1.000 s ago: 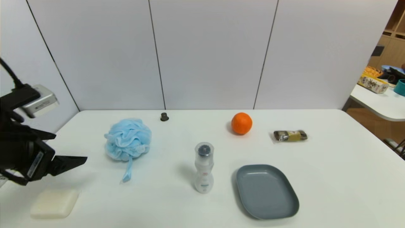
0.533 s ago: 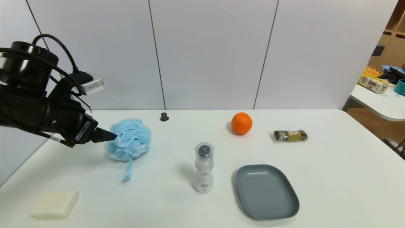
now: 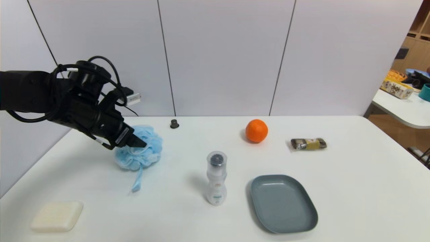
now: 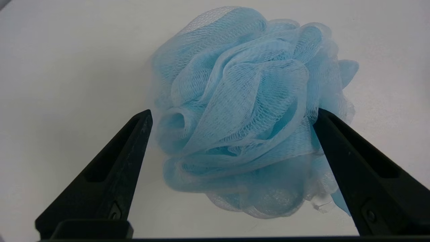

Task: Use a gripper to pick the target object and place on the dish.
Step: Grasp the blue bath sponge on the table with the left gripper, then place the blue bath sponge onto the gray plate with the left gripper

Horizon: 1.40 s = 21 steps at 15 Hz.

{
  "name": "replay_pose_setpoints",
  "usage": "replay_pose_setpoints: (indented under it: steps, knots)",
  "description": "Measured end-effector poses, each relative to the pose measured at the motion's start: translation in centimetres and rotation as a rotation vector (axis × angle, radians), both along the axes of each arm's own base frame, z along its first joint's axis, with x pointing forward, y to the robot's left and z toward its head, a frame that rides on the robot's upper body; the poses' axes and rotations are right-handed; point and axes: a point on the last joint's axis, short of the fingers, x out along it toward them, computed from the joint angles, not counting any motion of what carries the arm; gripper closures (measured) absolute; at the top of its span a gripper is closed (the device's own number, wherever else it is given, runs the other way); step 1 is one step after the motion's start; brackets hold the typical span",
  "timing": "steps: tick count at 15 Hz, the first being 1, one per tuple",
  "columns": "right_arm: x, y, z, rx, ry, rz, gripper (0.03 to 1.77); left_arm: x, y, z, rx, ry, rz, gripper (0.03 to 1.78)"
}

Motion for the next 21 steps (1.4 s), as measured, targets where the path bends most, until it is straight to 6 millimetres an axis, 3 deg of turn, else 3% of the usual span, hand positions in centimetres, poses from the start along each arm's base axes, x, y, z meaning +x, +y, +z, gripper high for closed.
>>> replay_pose_setpoints:
  steps: [9, 15, 17, 21]
  knots:
    - [0.0, 0.0, 0.0, 0.000, 0.000, 0.000, 0.09, 2.1, -0.4, -3.9, -0.022, 0.123, -0.002, 0.12]
    - [0.0, 0.0, 0.0, 0.000, 0.000, 0.000, 0.09, 2.3, -0.5, -4.1, -0.021, 0.131, -0.005, 0.87]
    - [0.0, 0.0, 0.0, 0.000, 0.000, 0.000, 0.09, 2.2, -0.5, -4.0, -0.021, 0.127, -0.005, 1.01]
    - [0.0, 0.0, 0.0, 0.000, 0.000, 0.000, 0.09, 1.5, -0.8, -2.6, -0.023, 0.087, -0.019, 1.09]
